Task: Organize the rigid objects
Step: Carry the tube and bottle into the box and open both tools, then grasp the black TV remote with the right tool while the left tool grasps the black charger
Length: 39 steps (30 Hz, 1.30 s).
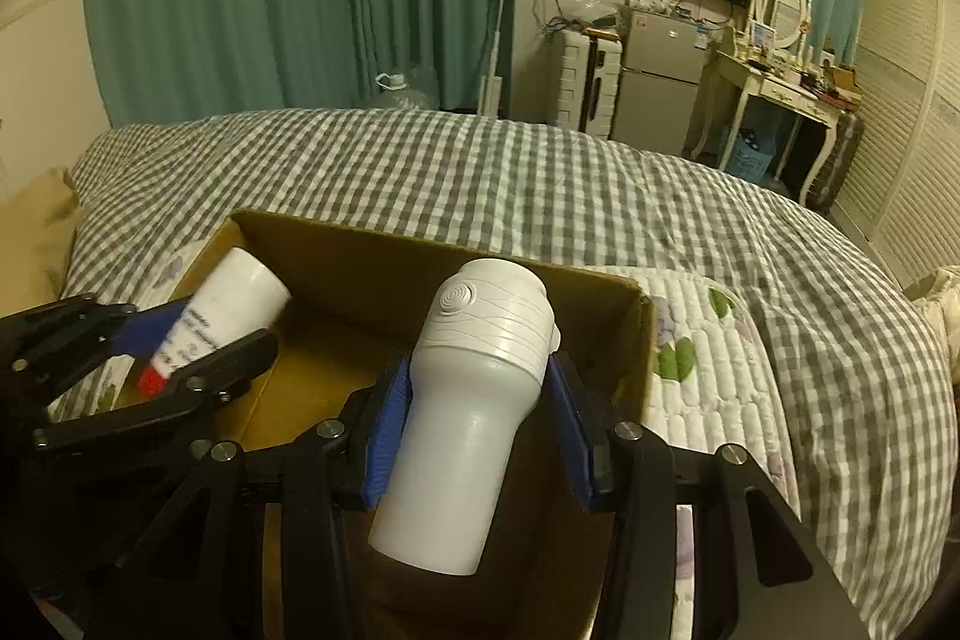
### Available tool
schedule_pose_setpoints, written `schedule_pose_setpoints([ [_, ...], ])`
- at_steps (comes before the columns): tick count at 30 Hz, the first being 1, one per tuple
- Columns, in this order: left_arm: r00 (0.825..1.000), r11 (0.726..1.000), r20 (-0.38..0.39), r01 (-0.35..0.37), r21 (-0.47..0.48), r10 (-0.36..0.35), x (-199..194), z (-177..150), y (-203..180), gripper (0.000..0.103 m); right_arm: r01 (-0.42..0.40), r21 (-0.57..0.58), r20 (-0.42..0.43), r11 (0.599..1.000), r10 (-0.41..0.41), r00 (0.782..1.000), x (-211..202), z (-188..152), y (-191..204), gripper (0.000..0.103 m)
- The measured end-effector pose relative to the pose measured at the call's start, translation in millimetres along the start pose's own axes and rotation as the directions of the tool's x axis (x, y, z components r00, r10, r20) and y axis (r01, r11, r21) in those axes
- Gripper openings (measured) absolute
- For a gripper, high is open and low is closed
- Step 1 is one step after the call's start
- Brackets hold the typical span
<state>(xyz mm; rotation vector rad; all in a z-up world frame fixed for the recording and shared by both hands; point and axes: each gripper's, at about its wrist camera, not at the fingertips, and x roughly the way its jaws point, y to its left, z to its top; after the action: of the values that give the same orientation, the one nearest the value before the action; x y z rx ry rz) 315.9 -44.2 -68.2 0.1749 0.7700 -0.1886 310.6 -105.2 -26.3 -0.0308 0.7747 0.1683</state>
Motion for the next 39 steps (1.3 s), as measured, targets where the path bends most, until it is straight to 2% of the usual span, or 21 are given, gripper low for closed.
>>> schedule_pose_setpoints([
  [2,1.0,1.0,0.002,0.011,-0.007,-0.011,-2,-1,2,0.046,-0.019,-0.004,0.015,1.0,0.019,1.0,1,2,-2,0.046],
  [3,1.0,1.0,0.002,0.003,-0.012,-0.003,-4,0,4,0.049,-0.03,-0.003,0.009,1.0,0.03,1.0,2,3,-4,0.053],
  [4,1.0,1.0,0.001,-0.002,-0.014,0.002,-7,-1,5,0.062,-0.023,-0.003,0.005,1.0,0.023,1.0,0,5,-4,0.063],
  [5,1.0,1.0,0.002,-0.003,-0.017,0.003,-12,-2,6,0.07,-0.005,-0.001,0.013,1.0,0.005,1.0,-5,6,-6,0.067],
  [10,1.0,0.999,0.005,0.003,-0.054,-0.003,-54,-14,14,0.071,-0.002,0.036,0.064,0.999,0.0,0.998,-52,10,-20,0.07],
  [12,1.0,0.997,0.017,0.018,-0.079,-0.017,-80,-23,18,0.077,0.011,0.033,0.074,0.999,-0.013,0.997,-76,9,-24,0.072],
  [14,0.999,0.996,0.04,0.01,-0.089,-0.007,-108,-35,21,0.089,0.027,0.025,0.084,0.999,-0.029,0.996,-104,2,-24,0.077],
  [18,0.997,0.996,0.071,-0.017,-0.085,0.023,-157,-60,20,0.092,0.029,0.021,0.09,0.999,-0.031,0.995,-158,-21,-20,0.082],
  [21,0.995,0.994,0.098,-0.024,-0.105,0.035,-188,-86,21,0.1,0.015,0.02,0.1,1.0,-0.017,0.995,-192,-44,-14,0.091],
  [24,0.993,0.991,0.112,-0.029,-0.134,0.044,-207,-116,21,0.102,0.005,0.018,0.096,1.0,-0.007,0.995,-212,-74,-4,0.092],
  [29,0.997,0.99,0.059,-0.032,-0.141,0.041,-204,-167,10,0.103,-0.033,0.008,0.013,0.999,0.033,0.999,-202,-123,17,0.092],
  [33,0.999,0.989,0.026,-0.042,-0.143,0.046,-188,-204,5,0.103,-0.039,0.008,-0.066,0.999,0.039,0.997,-169,-166,31,0.092],
  [36,0.998,0.985,-0.018,-0.066,-0.158,0.064,-173,-224,4,0.103,0.012,-0.03,-0.119,0.999,-0.016,0.993,-137,-190,41,0.092],
  [39,0.997,0.984,-0.061,-0.06,-0.168,0.05,-155,-236,7,0.103,-0.033,-0.002,-0.193,0.999,0.032,0.981,-107,-207,46,0.092],
])
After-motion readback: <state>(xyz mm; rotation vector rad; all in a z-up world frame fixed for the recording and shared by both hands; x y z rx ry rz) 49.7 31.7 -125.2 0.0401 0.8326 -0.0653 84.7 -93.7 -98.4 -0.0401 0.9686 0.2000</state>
